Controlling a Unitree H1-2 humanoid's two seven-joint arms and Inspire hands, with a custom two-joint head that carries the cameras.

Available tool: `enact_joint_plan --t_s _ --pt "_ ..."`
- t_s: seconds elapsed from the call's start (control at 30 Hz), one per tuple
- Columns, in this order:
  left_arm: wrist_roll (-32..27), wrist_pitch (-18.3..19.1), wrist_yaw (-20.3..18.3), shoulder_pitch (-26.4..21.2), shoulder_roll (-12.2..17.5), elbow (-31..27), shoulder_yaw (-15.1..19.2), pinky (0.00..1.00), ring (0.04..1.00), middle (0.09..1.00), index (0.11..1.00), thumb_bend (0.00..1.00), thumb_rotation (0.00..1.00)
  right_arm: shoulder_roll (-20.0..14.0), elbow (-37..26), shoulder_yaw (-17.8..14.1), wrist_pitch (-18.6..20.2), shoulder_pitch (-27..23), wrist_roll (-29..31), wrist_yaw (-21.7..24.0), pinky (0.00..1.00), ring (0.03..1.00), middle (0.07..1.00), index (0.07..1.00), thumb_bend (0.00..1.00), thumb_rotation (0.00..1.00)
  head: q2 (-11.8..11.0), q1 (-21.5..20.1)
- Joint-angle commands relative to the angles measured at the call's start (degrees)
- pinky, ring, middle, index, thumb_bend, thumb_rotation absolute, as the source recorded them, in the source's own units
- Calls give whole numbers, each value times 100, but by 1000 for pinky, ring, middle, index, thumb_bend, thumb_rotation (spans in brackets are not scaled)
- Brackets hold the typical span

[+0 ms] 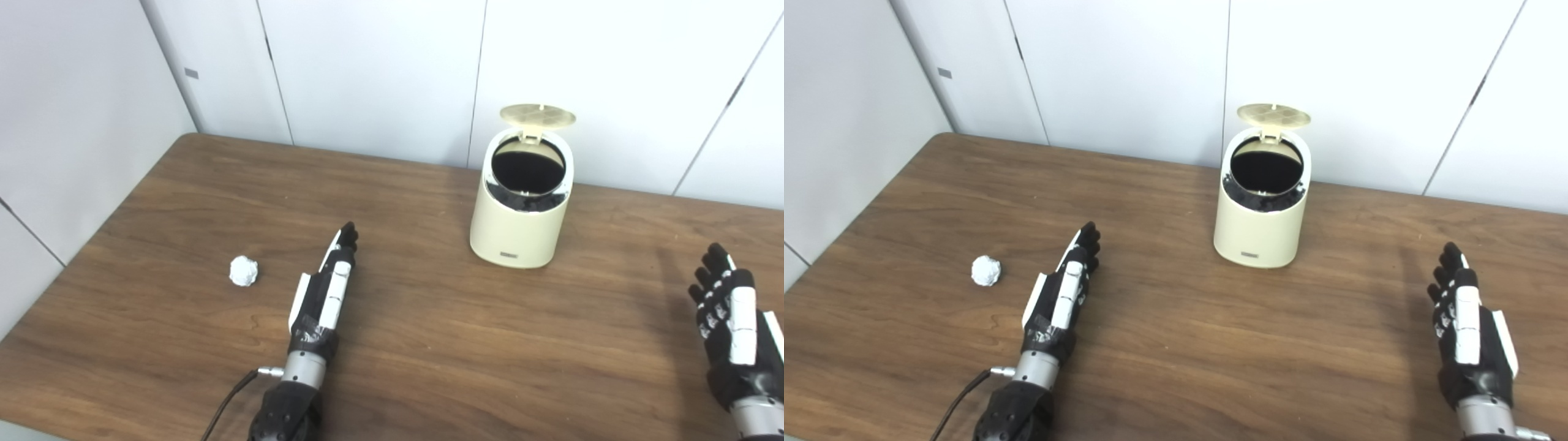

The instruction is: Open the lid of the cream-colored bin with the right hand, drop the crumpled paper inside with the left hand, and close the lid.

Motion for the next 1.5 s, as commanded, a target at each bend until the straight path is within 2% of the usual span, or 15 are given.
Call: enact_joint_plan --t_s 0.0,0.23,0.37,0.4,0.43,0.5,0.6,0.67,0.87,1.03,1.13,1.33,1.47 --pt "14 -102 -8 -95 -40 16 -56 1000 998 987 993 599 897 23 -265 -26 30 -142 10 -67 1000 1000 992 957 514 1000 -12 77" --pt "286 95 4 -173 84 84 -127 1000 1000 989 995 677 746 83 -502 -5 349 -148 19 -127 1000 1000 995 957 475 1000 -96 143" --pt "492 245 5 -198 152 -98 -197 1000 1000 985 1000 647 530 126 -630 18 473 -154 1 -175 1000 1000 1000 966 463 1000 -107 81" --pt "555 391 -11 -204 180 -233 -224 1000 1000 981 1000 644 501 121 -643 23 501 -152 -4 -173 1000 1000 1000 966 462 1000 -118 50" --pt "596 504 -24 -207 199 -331 -241 991 994 977 1000 655 416 118 -651 27 520 -150 -9 -172 1000 1000 1000 965 464 1000 -119 41" --pt "811 775 -39 -230 288 -581 -293 985 989 971 997 667 357 128 -664 38 531 -151 -33 -183 1000 1000 1000 963 465 1000 -135 38" --pt "1290 1110 -122 -340 596 -957 -368 930 943 947 987 688 330 137 -647 46 471 -154 -64 -185 1000 1000 999 961 467 1000 -137 34" --pt "1361 1325 -213 -408 770 -1177 -336 952 946 943 981 732 299 157 -648 48 461 -161 -76 -199 1000 1000 995 959 459 1000 -139 24" --pt "1549 1983 -473 -603 1328 -1832 -196 908 927 952 982 752 176 167 -630 71 448 -184 -85 -185 1000 1000 999 962 472 1000 -151 33" --pt "1535 2162 -681 -799 1748 -2140 -43 864 923 960 983 799 106 176 -604 72 401 -191 -82 -174 1000 1000 1000 966 473 1000 -164 56" --pt "1663 2265 -833 -902 2007 -2244 -22 838 931 965 979 838 96 156 -576 59 387 -199 -71 -156 1000 1000 1000 969 475 1000 -156 83" --pt "2622 2816 -1387 -1134 2756 -2463 -257 811 924 948 963 908 114 118 -563 15 431 -200 -43 -146 1000 1000 994 963 465 1000 -147 139" --pt "3344 2874 -1785 -1174 3051 -2457 -308 786 909 929 932 951 148 54 -547 21 462 -190 -24 -86 1000 1000 995 960 467 1000 -129 146"
